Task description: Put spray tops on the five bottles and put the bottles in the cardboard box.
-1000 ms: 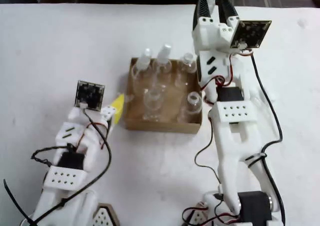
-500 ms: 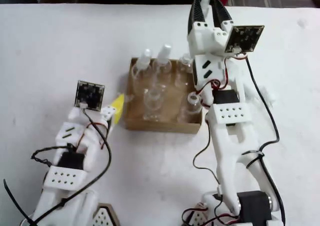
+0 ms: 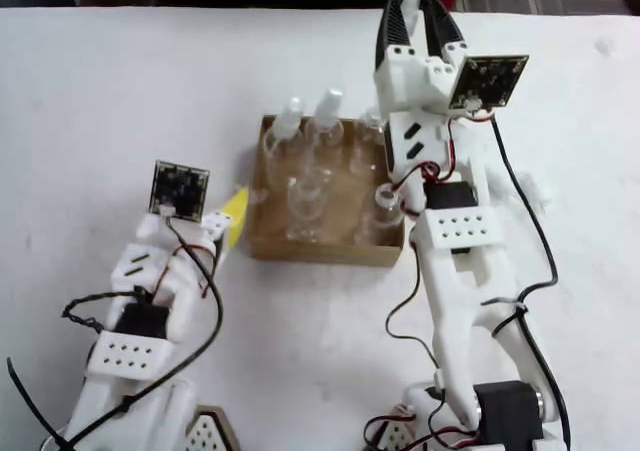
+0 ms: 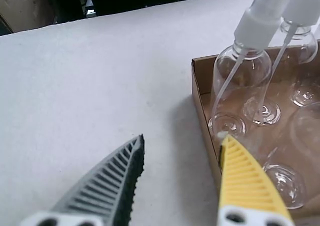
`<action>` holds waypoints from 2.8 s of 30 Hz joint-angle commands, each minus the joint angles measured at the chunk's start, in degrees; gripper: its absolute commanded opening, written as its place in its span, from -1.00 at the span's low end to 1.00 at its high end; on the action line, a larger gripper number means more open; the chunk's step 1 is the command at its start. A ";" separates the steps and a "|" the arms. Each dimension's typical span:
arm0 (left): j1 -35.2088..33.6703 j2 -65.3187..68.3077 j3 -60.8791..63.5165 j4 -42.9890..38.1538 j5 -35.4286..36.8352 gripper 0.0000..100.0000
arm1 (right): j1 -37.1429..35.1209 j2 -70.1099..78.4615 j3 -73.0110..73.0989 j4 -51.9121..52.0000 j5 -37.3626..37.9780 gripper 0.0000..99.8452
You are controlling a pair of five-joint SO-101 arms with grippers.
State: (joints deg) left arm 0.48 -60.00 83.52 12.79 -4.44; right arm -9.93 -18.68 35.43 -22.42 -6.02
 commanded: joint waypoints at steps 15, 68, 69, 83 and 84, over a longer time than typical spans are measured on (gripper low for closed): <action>0.13 -1.10 -0.53 -1.58 -0.70 -0.53 | -0.31 5.32 0.79 -1.10 -0.26 -0.97; 0.13 -1.19 -0.53 -1.58 -0.70 -0.53 | -2.33 16.84 12.40 -20.79 0.18 -0.97; 0.13 -1.19 -0.53 -1.58 -0.70 -0.53 | -2.33 17.10 12.92 -21.93 0.18 -0.97; 0.13 -1.19 -0.53 -1.58 -0.70 -0.53 | -2.24 17.01 15.21 -22.64 0.26 -0.97; 0.13 -1.19 -0.53 -1.58 -0.70 -0.53 | -2.24 17.01 15.21 -22.64 0.26 -0.97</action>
State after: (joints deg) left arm 0.48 -60.00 83.52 12.79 -4.44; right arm -12.22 -1.10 50.99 -43.69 -6.02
